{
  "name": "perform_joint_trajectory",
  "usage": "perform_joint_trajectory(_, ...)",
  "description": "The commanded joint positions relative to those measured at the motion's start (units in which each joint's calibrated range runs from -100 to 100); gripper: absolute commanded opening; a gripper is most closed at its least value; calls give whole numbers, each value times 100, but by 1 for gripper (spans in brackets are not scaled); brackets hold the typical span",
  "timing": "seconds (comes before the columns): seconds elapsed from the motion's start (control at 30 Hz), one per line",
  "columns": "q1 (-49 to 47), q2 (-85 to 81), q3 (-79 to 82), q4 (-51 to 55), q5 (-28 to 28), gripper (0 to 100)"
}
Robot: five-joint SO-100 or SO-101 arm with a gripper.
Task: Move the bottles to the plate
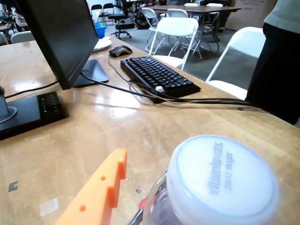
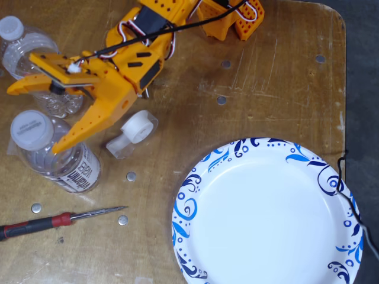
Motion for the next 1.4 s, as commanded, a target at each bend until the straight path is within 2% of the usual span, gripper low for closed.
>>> perform_joint_trajectory(0.0,66,40,-382,-102,-20,46)
perform_joint_trajectory(0.47,33,132,-409,-76,-57,45)
perform_joint_trajectory(0.77,33,807,-968,-111,-52,46)
perform_joint_trajectory(1.17,33,664,-932,-111,-62,45)
perform_joint_trajectory(1.23,44,697,-968,-111,-67,41)
perform_joint_trajectory(1.37,217,655,-1022,-111,-26,21)
